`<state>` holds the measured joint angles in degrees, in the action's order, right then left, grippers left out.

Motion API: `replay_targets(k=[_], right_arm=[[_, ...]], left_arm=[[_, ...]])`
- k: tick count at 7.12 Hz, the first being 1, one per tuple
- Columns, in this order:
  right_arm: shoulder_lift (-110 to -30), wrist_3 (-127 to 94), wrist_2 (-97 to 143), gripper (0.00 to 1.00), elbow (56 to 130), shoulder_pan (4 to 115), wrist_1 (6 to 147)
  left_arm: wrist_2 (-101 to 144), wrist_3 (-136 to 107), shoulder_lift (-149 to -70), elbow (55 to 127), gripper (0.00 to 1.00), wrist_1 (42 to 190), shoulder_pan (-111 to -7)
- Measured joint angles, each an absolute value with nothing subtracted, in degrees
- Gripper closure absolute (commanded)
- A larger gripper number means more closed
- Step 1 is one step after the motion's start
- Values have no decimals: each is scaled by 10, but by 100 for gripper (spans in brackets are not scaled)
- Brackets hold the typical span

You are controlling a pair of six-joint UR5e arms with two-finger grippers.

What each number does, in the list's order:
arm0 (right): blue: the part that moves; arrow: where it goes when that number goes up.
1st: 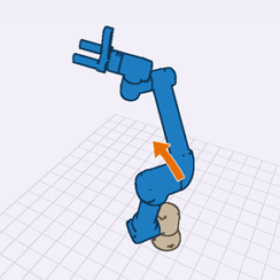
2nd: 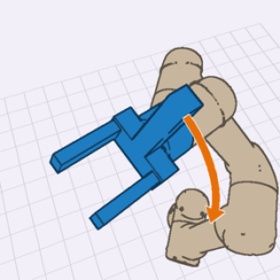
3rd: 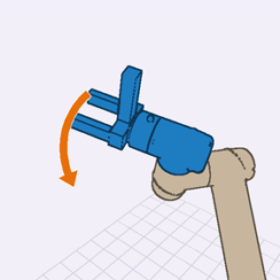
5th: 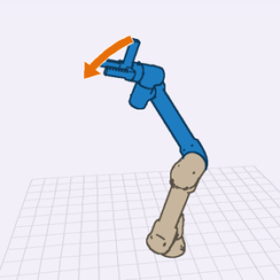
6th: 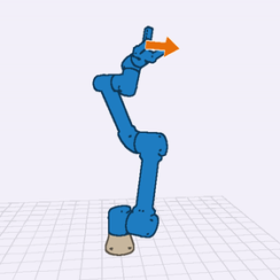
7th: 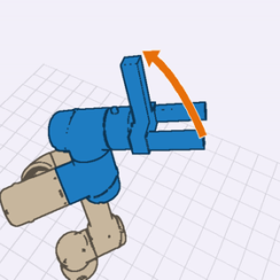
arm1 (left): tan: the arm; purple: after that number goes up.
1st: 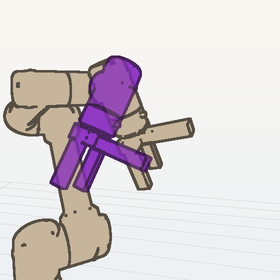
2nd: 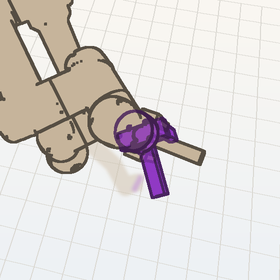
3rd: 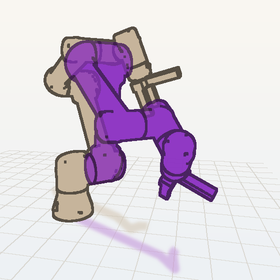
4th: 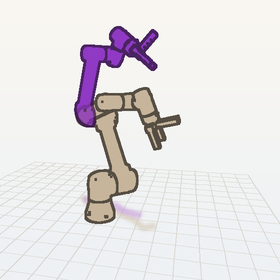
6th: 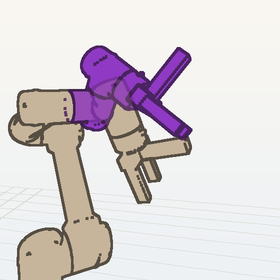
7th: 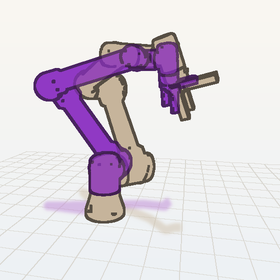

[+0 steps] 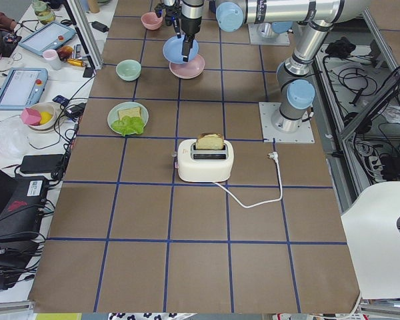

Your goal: Stack three plates with pink and blue

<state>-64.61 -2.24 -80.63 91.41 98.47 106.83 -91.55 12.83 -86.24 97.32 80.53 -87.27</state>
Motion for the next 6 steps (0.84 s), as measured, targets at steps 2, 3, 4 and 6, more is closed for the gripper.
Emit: replay_targets(k=[2, 3, 4, 6], right_arm=[[-637, -43, -808, 0, 926, 1008, 1092], [-637, -45, -809, 0, 931, 1011, 1098], [-642, -45, -814, 0, 930, 1011, 1100], [-681, -40, -850, 0, 904, 998, 1093]], left_arm=[[-915, 128, -860, 975, 0, 806, -873], [-915, 128, -860, 975, 0, 806, -873], [-916, 128, -859, 975, 0, 806, -873], [-915, 128, -858, 976, 0, 806, -873]])
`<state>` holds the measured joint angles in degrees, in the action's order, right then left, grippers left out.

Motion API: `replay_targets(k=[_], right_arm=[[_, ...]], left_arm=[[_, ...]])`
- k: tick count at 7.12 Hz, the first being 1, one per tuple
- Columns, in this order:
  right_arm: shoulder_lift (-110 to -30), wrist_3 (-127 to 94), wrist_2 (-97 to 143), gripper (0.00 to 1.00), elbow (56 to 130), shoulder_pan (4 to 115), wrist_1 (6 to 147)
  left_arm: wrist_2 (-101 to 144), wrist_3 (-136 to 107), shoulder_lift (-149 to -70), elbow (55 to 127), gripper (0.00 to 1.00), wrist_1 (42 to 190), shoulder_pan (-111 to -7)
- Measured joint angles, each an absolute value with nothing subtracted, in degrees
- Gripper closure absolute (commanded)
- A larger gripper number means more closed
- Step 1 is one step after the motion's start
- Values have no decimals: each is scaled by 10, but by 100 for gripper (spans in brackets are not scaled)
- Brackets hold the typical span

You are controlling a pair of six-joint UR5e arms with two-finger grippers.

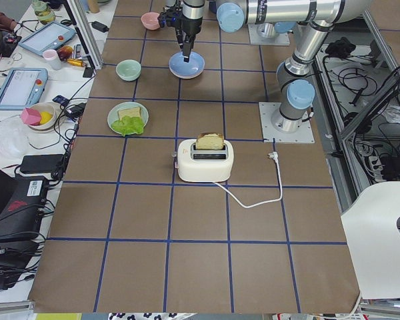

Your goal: Stack three plates with pink and blue

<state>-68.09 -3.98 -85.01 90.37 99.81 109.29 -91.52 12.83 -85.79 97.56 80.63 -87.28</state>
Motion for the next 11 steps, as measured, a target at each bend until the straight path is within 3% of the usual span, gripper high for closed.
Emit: replay_targets(k=[4, 6, 11], right_arm=[[-806, -23, -874, 0, 796, 932, 911], [-860, -4, -876, 0, 804, 904, 850], [-918, -12, -898, 0, 873, 901, 882]], left_arm=[[-915, 129, -851, 972, 0, 807, -873], [-916, 129, -843, 969, 0, 813, -874], [-919, 128, -858, 934, 0, 859, -875]])
